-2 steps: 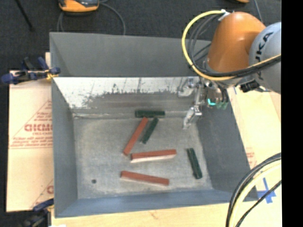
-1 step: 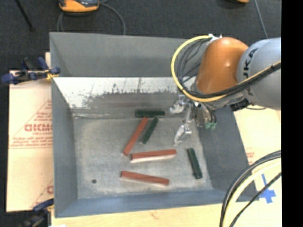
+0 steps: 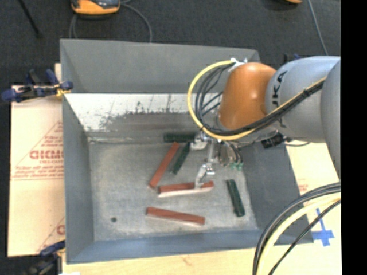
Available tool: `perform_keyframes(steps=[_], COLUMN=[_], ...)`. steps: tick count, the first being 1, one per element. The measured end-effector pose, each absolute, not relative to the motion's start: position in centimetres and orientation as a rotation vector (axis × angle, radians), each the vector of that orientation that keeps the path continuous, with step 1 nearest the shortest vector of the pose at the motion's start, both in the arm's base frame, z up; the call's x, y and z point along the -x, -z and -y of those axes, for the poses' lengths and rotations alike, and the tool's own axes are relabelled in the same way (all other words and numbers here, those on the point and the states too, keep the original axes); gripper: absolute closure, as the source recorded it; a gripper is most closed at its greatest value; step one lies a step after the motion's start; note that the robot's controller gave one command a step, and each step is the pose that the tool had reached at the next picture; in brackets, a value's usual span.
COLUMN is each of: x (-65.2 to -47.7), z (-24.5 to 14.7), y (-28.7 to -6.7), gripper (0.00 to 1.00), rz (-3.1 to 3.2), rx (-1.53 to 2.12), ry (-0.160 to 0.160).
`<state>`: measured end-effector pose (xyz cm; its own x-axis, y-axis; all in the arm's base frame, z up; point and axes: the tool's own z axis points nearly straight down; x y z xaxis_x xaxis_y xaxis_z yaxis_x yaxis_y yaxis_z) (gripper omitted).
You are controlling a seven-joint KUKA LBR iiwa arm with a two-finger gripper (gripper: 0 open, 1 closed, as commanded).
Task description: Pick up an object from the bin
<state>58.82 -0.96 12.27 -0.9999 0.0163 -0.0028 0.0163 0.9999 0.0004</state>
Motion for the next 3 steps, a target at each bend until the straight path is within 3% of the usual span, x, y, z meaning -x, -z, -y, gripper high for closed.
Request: perform_keyframes(steps=[1,2,3], x=[-57.0,-57.0,-56.8], z=[2.8,2.8,2.1], y=[-8.0,-8.0,-27.5], gripper=[1.0,1.0,1.0], rz=[-3.145,-3.145,-3.141], rx=[-0.004,-0.003,-0.015], ry=[-0.007,-0.007,-0.001])
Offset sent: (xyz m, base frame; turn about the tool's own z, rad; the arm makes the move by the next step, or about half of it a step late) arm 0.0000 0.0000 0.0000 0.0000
